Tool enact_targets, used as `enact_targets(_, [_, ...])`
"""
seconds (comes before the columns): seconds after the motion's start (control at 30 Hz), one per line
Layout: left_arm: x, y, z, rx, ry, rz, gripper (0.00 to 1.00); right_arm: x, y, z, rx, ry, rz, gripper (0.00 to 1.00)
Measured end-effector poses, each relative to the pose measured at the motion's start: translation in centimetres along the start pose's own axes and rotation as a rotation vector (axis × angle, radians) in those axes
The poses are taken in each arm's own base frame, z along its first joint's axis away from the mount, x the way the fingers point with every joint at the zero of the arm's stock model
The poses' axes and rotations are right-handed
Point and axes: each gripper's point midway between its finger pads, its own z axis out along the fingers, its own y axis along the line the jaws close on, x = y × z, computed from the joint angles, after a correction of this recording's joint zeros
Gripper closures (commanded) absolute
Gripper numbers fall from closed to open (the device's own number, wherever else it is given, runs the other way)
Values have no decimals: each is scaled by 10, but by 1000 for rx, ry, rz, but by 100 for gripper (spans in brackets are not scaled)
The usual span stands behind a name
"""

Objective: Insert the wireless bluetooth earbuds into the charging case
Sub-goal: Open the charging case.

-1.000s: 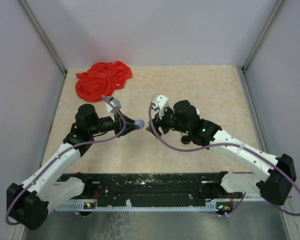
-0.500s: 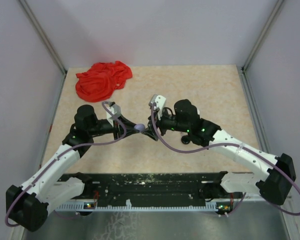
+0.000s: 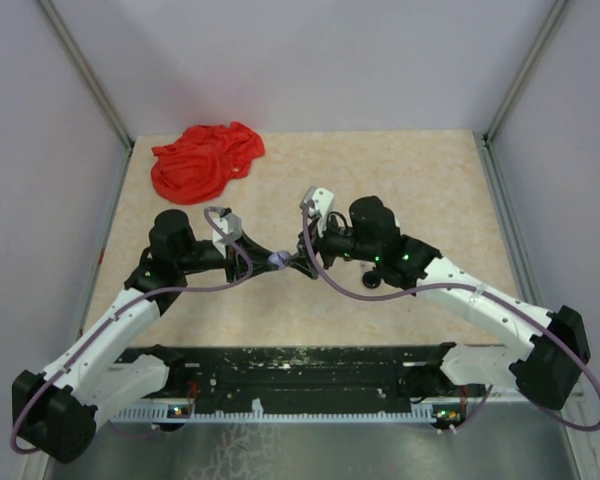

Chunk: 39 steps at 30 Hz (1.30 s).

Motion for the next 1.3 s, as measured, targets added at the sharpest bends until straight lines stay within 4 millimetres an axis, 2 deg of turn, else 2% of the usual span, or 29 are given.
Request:
enact_targets(0.2, [3,-7,-1,37,9,4,99,-1,-18,-13,68,-4,9,30])
enact_targets(0.33, [2,-11,-1,60,4,15,99,2,-23,-18,89,1,15,30])
enact_targets(0.5, [6,-15,-3,59,-7,44,99,-1,-18,-22,72,-3,18,33])
enact_targets(0.67, [12,-17,-6,37,-53,110,99,-16,-4,-34,26,-54,23,35])
enact_targets(0.8, [8,-16,-10,-9,-112,187,99,-20,0,-37,22,-67,50,37])
enact_targets(1.03, [-19,-15,-22,-107,-228,340,99,-1,-6,-30,58,-1,152,39])
enact_targets(1.2, [-21,-15,-25,-130,-272,366,99,15,2,-22,3,19,205,39])
enact_targets(1.3, [-23,-15,-24,-126,-283,357,99,16,12,-21,-53,1,202,39])
